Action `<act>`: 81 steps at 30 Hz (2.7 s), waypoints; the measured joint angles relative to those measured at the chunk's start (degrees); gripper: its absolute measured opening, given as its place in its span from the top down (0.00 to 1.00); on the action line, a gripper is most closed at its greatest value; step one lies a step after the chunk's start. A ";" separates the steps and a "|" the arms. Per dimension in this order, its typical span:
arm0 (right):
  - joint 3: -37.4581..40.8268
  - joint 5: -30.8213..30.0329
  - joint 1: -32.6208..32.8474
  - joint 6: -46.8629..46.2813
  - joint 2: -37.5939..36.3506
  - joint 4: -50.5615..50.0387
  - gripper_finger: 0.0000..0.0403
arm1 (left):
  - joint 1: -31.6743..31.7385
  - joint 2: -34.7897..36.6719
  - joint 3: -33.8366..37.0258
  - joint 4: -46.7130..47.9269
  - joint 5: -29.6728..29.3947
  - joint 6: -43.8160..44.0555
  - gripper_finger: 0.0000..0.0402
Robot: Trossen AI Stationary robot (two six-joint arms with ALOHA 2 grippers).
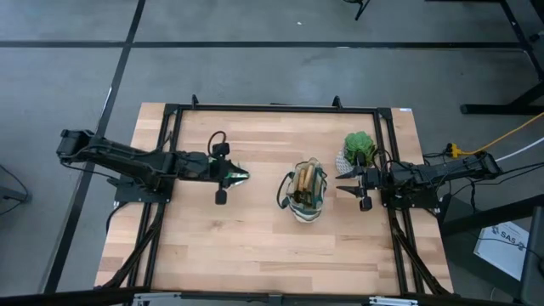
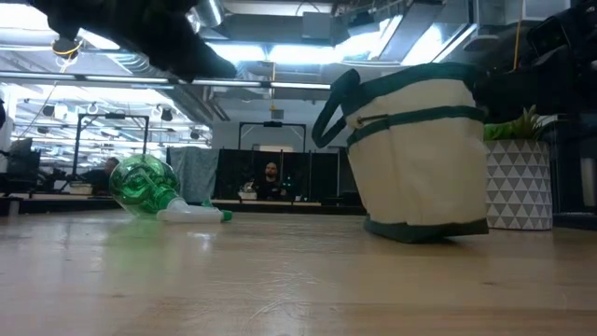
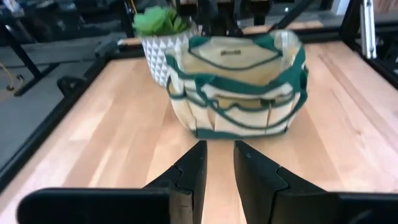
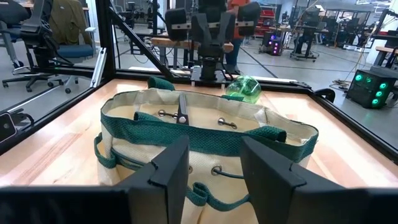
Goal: Pick & Place Garden tools in Gardening bag
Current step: Put the green spray bottle into the white gardening bag
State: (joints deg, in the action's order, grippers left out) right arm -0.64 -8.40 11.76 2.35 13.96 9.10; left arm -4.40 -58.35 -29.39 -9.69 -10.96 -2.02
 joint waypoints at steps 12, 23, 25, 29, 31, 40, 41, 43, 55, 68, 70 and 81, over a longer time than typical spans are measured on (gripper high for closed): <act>0.00 0.00 0.01 0.00 0.00 0.00 0.64 | 0.00 0.00 -0.02 5.49 0.52 5.92 0.81; 0.00 0.00 -0.01 0.00 0.00 0.00 0.64 | -0.18 -0.04 -0.02 11.60 0.57 15.97 0.81; 0.00 0.00 0.01 0.00 0.00 0.00 0.64 | -0.65 -0.04 -0.02 12.09 0.51 16.97 0.81; 0.00 0.00 -0.01 0.00 0.00 0.00 0.64 | -2.01 -0.04 -0.02 12.95 0.26 17.99 0.81; 0.00 0.00 -0.01 0.00 0.00 0.00 0.64 | -2.82 -0.04 -0.02 12.98 0.12 18.01 0.81; 0.00 0.00 0.00 0.00 0.00 0.00 0.64 | -6.94 -0.04 -0.02 12.98 -1.76 18.86 0.81; 0.00 0.00 0.01 0.00 0.00 0.00 0.64 | -7.26 -0.04 -0.02 12.98 -1.96 18.86 0.81; 0.00 0.00 0.00 0.00 0.00 0.00 0.64 | -7.65 -0.04 -0.02 12.98 -2.03 18.86 0.81; 0.00 0.00 0.01 0.00 0.00 0.00 0.64 | -7.67 -0.04 -0.02 12.98 -1.55 19.06 0.81; 0.00 0.00 0.01 0.00 0.00 0.00 0.64 | -7.90 -1.36 -1.39 23.59 -1.74 14.12 0.69; 0.00 0.00 0.00 0.01 0.00 0.00 0.64 | -7.06 -1.54 -2.98 27.79 -2.27 14.75 0.66; 0.00 0.00 0.01 0.00 0.00 0.00 0.64 | -2.54 -2.78 -7.21 36.21 -2.36 7.65 0.53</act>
State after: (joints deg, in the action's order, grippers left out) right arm -0.64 -8.40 11.77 2.35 13.96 9.10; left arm -6.95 -61.13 -36.60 26.52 -13.33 5.63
